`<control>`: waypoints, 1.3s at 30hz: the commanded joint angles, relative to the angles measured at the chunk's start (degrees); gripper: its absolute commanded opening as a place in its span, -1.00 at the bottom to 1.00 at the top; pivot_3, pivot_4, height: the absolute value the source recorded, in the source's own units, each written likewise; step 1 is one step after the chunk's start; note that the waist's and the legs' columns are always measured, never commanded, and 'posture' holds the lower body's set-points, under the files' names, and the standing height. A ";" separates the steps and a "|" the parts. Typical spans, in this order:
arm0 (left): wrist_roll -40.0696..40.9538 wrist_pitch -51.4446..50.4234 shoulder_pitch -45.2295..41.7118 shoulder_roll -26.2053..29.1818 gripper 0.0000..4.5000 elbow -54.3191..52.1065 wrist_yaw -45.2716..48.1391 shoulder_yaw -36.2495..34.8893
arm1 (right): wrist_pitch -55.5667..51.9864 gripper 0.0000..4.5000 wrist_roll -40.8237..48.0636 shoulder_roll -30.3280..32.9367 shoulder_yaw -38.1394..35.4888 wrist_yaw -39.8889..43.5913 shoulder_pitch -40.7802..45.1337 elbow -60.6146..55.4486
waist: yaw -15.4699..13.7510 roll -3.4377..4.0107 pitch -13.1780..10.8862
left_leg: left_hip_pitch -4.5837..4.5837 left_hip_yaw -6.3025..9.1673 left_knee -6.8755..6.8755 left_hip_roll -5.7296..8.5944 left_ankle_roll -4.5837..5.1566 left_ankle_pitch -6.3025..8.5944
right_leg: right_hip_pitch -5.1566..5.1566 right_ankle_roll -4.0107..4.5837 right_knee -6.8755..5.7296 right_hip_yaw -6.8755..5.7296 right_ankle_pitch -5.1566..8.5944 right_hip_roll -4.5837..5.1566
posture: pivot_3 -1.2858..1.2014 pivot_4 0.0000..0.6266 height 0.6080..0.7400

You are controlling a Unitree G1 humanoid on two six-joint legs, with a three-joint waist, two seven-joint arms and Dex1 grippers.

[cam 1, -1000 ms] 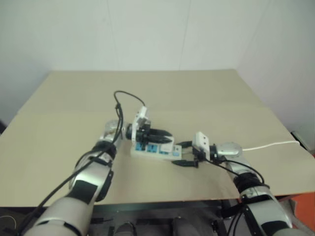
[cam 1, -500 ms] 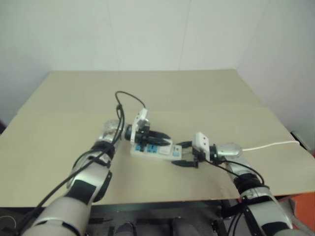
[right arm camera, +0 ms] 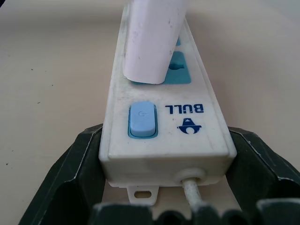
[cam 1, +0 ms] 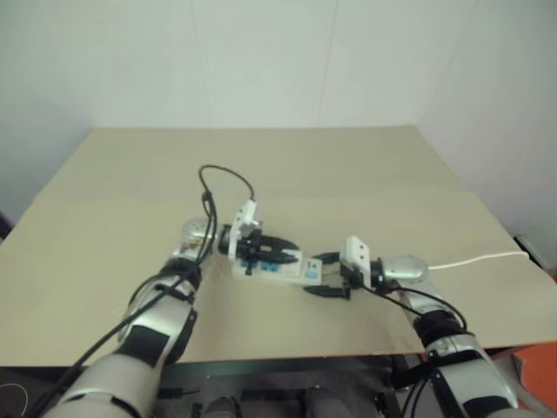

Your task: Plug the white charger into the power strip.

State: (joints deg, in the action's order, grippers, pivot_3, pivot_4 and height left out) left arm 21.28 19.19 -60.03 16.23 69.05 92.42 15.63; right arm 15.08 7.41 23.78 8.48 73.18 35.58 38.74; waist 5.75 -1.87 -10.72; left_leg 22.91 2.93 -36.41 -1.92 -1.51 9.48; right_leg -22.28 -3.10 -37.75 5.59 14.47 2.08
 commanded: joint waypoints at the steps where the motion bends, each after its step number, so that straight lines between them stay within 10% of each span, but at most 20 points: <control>1: -7.51 2.95 2.29 1.18 -0.58 3.68 0.08 2.03 | 0.71 0.52 -0.63 0.32 1.30 1.40 -1.41 -1.72 | -0.11 -0.03 0.26 | -0.02 0.01 0.04 0.00 0.00 0.00 | 0.01 0.01 0.04 0.00 0.01 0.00 | 0.03 -0.52 1.00; 19: -15.95 5.01 4.55 2.07 -0.58 6.01 -1.08 0.10 | 0.62 0.52 -0.81 0.37 1.73 0.46 -2.54 -3.43 | -0.23 0.04 1.25 | -0.21 0.01 0.27 0.00 0.00 0.00 | 0.12 0.11 0.14 0.00 0.09 0.00 | 0.03 -0.52 1.00; 30: -17.40 4.32 3.63 1.49 0.99 5.92 -0.42 -5.86 | 0.73 0.52 -1.02 0.41 2.19 0.23 -2.16 -3.05 | -0.13 0.17 1.32 | -0.35 0.03 0.50 0.00 0.00 0.00 | 0.11 0.22 0.14 0.02 0.18 -0.03 | 0.03 -0.52 1.00; 36: -14.03 3.63 0.85 2.64 0.99 4.20 0.08 -8.86 | -1.31 0.52 -0.32 0.01 1.39 -0.45 -0.99 -1.99 | -0.02 0.15 1.30 | -0.31 0.04 0.51 0.00 0.00 0.00 | 0.06 0.22 0.14 0.01 0.18 -0.03 | 0.03 -0.52 1.00; 39: -8.67 0.77 -0.67 4.24 1.00 1.99 0.08 -10.67 | -1.57 0.96 0.37 0.29 1.01 0.31 -0.58 -2.28 | 0.00 0.14 1.10 | -0.20 0.05 0.51 0.00 0.00 0.00 | -0.07 0.22 0.11 0.01 0.17 -0.04 | 0.03 -0.52 1.00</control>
State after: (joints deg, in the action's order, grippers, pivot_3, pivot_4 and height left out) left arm 9.17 21.27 -58.20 18.91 73.12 92.36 6.91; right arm 14.35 7.20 24.09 9.77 72.59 34.14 37.08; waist 5.75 -1.73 -9.62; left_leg 22.86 3.00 -35.92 -1.92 -1.50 9.48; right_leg -22.48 -2.89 -37.64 5.58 14.65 2.04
